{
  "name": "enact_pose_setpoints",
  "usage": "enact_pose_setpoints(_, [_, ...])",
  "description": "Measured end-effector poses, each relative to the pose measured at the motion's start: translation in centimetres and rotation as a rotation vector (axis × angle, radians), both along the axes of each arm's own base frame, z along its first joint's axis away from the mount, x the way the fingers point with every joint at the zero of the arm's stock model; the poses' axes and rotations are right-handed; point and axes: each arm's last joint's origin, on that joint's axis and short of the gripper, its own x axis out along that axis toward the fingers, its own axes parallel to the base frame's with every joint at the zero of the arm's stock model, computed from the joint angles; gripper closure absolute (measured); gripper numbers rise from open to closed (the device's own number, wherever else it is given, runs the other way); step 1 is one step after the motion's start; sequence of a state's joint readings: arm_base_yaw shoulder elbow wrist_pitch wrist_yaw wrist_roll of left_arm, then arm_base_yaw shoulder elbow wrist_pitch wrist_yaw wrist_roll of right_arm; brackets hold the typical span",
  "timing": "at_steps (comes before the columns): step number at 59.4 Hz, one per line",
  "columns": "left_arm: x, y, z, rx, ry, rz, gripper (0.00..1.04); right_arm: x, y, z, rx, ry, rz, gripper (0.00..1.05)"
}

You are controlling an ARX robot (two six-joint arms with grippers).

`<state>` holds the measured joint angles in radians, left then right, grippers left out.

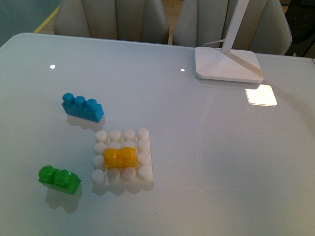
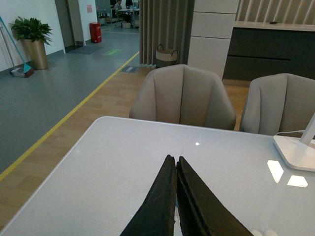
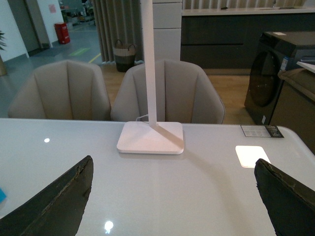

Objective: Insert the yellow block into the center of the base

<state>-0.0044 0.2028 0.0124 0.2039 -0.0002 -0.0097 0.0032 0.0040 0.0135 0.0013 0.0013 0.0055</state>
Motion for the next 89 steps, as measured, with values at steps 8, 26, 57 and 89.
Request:
enact_pose_setpoints(8, [-0.7, 0.0, -0.4, 0.000, 0.029, -0.001, 1.02, 0.0, 0.0, 0.0, 0.000, 0.000, 0.000, 0.09])
enact_pose_setpoints(26, [-1.3, 0.0, -0.3, 0.000, 0.006, 0.000, 1.02, 0.0, 0.0, 0.0, 0.000, 0.000, 0.000, 0.09])
enact_pose_setpoints(57, [-1.3, 0.0, -0.3, 0.000, 0.006, 0.000, 0.22, 0.0, 0.0, 0.0, 0.000, 0.000, 0.000, 0.09])
enact_pose_setpoints(89, [-1.3, 0.0, -0.3, 0.002, 0.006, 0.000, 0.07, 0.0, 0.0, 0.0, 0.000, 0.000, 0.000, 0.09])
